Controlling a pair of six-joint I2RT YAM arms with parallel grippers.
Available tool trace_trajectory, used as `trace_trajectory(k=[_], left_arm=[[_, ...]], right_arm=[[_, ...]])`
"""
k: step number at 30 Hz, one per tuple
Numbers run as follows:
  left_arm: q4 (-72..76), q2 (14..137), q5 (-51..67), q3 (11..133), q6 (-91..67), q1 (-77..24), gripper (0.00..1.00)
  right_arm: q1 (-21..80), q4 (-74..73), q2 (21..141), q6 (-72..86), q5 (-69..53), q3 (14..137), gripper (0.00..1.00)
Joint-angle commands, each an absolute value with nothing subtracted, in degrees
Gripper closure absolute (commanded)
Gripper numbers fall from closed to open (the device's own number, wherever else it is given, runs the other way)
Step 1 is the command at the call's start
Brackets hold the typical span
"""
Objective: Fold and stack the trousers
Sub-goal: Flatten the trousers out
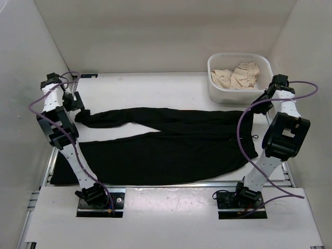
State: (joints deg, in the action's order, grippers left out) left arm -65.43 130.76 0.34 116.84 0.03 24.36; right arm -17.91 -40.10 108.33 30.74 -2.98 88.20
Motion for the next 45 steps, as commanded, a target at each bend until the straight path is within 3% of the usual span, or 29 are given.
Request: trace_trajectory(k=[1, 5, 11, 19, 20, 21, 22, 24, 25, 26, 27, 29, 33, 38, 42, 45], left_arm=[[-58.03, 118.14, 1.85, 111.03, 0.00, 25.22, 0.00], [-56.43, 116.89, -4.64, 104.24, 0.00, 25.22, 0.00], [-55.29, 124.00, -8.69, 105.20, 0.00, 25.22, 0.03], [-51.24, 128.58, -1.51, 108.29, 0.00, 23.91, 0.04], [-51.24, 129.63, 0.51, 108.28, 0.00, 23.91, 0.07], [-51.24, 129.64, 1.22, 108.28, 0.00, 23.21, 0.14], [-51.24, 130.33, 1.23, 107.76, 0.00, 22.51, 0.33], [-51.24, 130.34, 1.76, 105.92, 0.00, 22.50, 0.54], [-51.24, 130.34, 1.76, 105.13, 0.00, 22.50, 0.68], [-51.24, 129.65, 1.76, 103.46, 0.00, 22.50, 0.86], [-51.24, 128.94, 1.76, 102.40, 0.00, 22.50, 0.86], [-51.24, 125.43, 1.76, 100.38, 0.00, 22.50, 0.86], [-52.20, 116.56, 0.71, 94.41, 0.00, 22.50, 0.86], [-58.35, 106.02, 0.70, 91.85, 0.00, 22.50, 0.86], [-66.86, 104.50, 2.36, 94.56, 0.00, 22.50, 0.86], [-75.46, 105.90, 10.35, 100.79, 0.00, 22.50, 0.86]], right_arm=[[-17.75, -39.73, 107.23, 28.48, -4.04, 90.26, 1.00], [-17.75, -39.73, 106.61, 28.48, -4.57, 88.59, 1.00], [-17.75, -39.73, 104.94, 27.95, -5.09, 85.78, 1.00], [-18.28, -40.96, 105.46, 26.02, -6.67, 85.25, 1.00], [-18.28, -42.26, 106.69, 26.02, -6.68, 86.47, 0.93], [-18.28, -42.80, 107.40, 24.97, -6.07, 88.49, 0.76], [-18.28, -43.41, 108.62, 23.05, -5.19, 89.81, 0.33], [-16.45, -45.78, 109.15, 20.93, -2.39, 92.62, 0.23], [-15.39, -45.79, 108.29, 18.22, -0.98, 94.38, 0.15], [-14.25, -45.79, 107.50, 16.80, 1.21, 94.39, 0.13], [-11.19, -45.01, 106.45, 15.31, 2.27, 94.92, 0.01], [-7.05, -44.38, 102.93, 9.86, 3.60, 94.92, 0.01], [11.48, -41.67, 100.90, 1.95, 3.08, 97.55, 0.01], [27.83, -39.90, 115.11, 1.31, 2.29, 110.88, 0.01], [33.83, -39.47, 129.52, 4.73, -0.26, 124.15, 0.01], [37.17, -36.22, 134.10, 7.55, -2.37, 127.86, 0.02]])
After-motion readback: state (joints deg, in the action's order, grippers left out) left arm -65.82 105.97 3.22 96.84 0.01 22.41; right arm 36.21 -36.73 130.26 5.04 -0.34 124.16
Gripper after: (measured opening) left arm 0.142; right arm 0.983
